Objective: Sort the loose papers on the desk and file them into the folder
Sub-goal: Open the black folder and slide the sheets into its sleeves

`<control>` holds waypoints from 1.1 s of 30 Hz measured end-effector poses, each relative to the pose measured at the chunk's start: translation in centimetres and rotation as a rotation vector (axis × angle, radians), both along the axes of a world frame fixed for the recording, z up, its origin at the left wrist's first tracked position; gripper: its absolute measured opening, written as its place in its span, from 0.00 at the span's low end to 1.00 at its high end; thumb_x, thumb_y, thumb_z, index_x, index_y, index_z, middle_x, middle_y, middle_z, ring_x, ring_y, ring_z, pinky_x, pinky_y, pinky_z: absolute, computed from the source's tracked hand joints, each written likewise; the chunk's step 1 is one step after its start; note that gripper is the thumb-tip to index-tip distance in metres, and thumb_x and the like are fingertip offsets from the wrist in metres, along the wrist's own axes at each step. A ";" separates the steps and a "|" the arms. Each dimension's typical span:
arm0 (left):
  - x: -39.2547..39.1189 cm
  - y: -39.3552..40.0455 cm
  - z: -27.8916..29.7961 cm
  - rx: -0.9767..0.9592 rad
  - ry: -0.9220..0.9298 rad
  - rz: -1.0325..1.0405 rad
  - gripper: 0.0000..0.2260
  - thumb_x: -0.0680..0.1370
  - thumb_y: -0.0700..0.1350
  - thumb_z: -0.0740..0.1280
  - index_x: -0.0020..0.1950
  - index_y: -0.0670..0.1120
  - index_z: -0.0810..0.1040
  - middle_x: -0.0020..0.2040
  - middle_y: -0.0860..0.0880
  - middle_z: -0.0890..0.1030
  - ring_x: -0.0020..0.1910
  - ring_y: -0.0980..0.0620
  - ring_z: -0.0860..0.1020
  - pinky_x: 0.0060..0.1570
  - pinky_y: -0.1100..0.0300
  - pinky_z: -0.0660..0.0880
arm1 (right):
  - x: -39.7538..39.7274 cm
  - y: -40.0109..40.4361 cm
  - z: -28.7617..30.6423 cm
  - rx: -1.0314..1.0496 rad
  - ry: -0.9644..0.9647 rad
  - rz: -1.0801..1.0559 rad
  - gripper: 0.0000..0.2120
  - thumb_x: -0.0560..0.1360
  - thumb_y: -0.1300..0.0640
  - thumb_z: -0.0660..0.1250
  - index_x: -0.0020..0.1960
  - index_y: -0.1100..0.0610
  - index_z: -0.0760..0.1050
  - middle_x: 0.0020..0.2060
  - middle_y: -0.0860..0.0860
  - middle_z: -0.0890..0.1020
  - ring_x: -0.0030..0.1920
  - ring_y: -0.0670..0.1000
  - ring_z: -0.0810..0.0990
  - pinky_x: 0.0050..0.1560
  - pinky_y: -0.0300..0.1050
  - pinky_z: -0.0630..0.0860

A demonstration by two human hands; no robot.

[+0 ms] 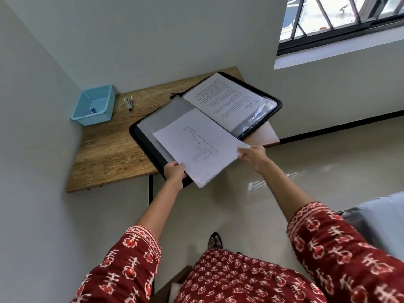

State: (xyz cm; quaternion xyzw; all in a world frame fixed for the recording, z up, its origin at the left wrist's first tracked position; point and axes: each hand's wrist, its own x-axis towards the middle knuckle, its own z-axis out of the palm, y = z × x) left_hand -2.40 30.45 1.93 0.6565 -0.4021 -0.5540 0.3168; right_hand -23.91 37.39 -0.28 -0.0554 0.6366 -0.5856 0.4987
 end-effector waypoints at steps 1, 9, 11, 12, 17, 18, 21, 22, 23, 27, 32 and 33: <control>0.0 0.0 0.0 0.002 -0.003 0.003 0.11 0.79 0.31 0.57 0.60 0.35 0.74 0.60 0.40 0.76 0.49 0.48 0.75 0.52 0.59 0.74 | 0.7 -0.9 0.2 -0.011 0.000 -0.043 0.05 0.73 0.69 0.68 0.41 0.65 0.73 0.39 0.57 0.77 0.26 0.47 0.78 0.28 0.32 0.77; 0.2 -0.9 -0.7 0.029 0.029 0.038 0.06 0.80 0.34 0.59 0.47 0.38 0.75 0.58 0.41 0.78 0.46 0.49 0.76 0.49 0.57 0.76 | 2.7 0.4 -1.2 -0.097 -0.150 0.131 0.01 0.75 0.70 0.66 0.45 0.67 0.74 0.42 0.59 0.80 0.35 0.52 0.84 0.40 0.38 0.81; 0.1 -1.1 -1.3 0.026 0.034 0.060 0.07 0.80 0.37 0.60 0.43 0.38 0.74 0.57 0.40 0.78 0.45 0.49 0.76 0.49 0.57 0.76 | 3.1 0.8 -1.4 -0.125 -0.174 0.136 0.03 0.75 0.71 0.65 0.43 0.68 0.74 0.40 0.59 0.79 0.34 0.52 0.85 0.37 0.35 0.80; 0.0 -1.2 -1.5 0.022 0.033 0.067 0.06 0.80 0.37 0.60 0.46 0.37 0.75 0.57 0.40 0.78 0.46 0.49 0.76 0.50 0.57 0.75 | 3.2 0.6 -1.2 -0.129 -0.150 0.121 0.04 0.75 0.72 0.65 0.41 0.67 0.74 0.39 0.59 0.79 0.34 0.52 0.84 0.37 0.35 0.79; 0.0 -1.2 -2.0 0.036 0.018 0.069 0.07 0.79 0.35 0.61 0.42 0.38 0.73 0.56 0.39 0.77 0.48 0.48 0.76 0.50 0.56 0.75 | 3.9 -2.1 0.5 0.003 0.106 0.102 0.09 0.73 0.69 0.69 0.36 0.63 0.72 0.39 0.58 0.81 0.29 0.50 0.83 0.34 0.35 0.79; 0.0 -1.2 -2.0 0.041 0.027 0.070 0.07 0.79 0.35 0.61 0.42 0.38 0.73 0.55 0.39 0.78 0.47 0.48 0.76 0.50 0.56 0.76 | 4.0 -2.8 0.7 0.032 0.143 0.092 0.10 0.72 0.69 0.70 0.36 0.62 0.71 0.39 0.59 0.81 0.28 0.49 0.83 0.34 0.36 0.79; -0.2 -1.3 -1.3 0.050 0.075 0.062 0.05 0.79 0.35 0.62 0.44 0.38 0.72 0.52 0.41 0.77 0.46 0.47 0.77 0.48 0.56 0.76 | 4.3 -4.6 1.5 0.074 0.170 0.079 0.08 0.73 0.71 0.67 0.39 0.63 0.71 0.43 0.61 0.81 0.29 0.50 0.83 0.38 0.40 0.80; -0.2 -1.4 -1.3 0.059 0.102 0.051 0.06 0.79 0.34 0.62 0.42 0.38 0.72 0.51 0.41 0.76 0.44 0.46 0.78 0.46 0.55 0.78 | 4.3 -5.3 1.6 0.079 0.150 0.078 0.05 0.74 0.71 0.65 0.41 0.64 0.73 0.45 0.63 0.81 0.33 0.53 0.84 0.39 0.41 0.80; -0.2 -1.5 -1.0 0.066 0.130 0.043 0.06 0.79 0.34 0.62 0.42 0.38 0.72 0.51 0.41 0.76 0.41 0.47 0.78 0.43 0.56 0.80 | 4.5 -6.0 1.8 0.084 0.119 0.046 0.02 0.75 0.70 0.63 0.44 0.66 0.74 0.47 0.64 0.81 0.38 0.56 0.84 0.42 0.42 0.81; 0.1 -1.8 -0.2 0.106 0.202 -0.042 0.06 0.79 0.33 0.62 0.54 0.35 0.72 0.48 0.38 0.79 0.28 0.51 0.81 0.30 0.63 0.80 | 5.2 -6.9 2.8 0.242 0.316 0.220 0.16 0.81 0.59 0.57 0.68 0.60 0.64 0.62 0.57 0.76 0.57 0.52 0.79 0.44 0.40 0.75; 0.7 -1.8 0.3 0.180 0.226 -0.148 0.04 0.79 0.32 0.60 0.53 0.35 0.71 0.41 0.40 0.80 0.28 0.52 0.82 0.30 0.61 0.80 | 5.1 -7.3 1.5 0.404 0.840 0.667 0.23 0.82 0.48 0.54 0.75 0.50 0.54 0.71 0.51 0.68 0.64 0.50 0.73 0.56 0.40 0.72; 0.9 -1.9 0.2 0.192 0.223 -0.163 0.05 0.79 0.32 0.60 0.54 0.35 0.70 0.41 0.40 0.80 0.28 0.51 0.82 0.30 0.60 0.80 | 4.9 -7.1 1.2 0.371 0.951 0.816 0.24 0.82 0.50 0.54 0.76 0.49 0.52 0.73 0.49 0.63 0.67 0.50 0.71 0.56 0.41 0.72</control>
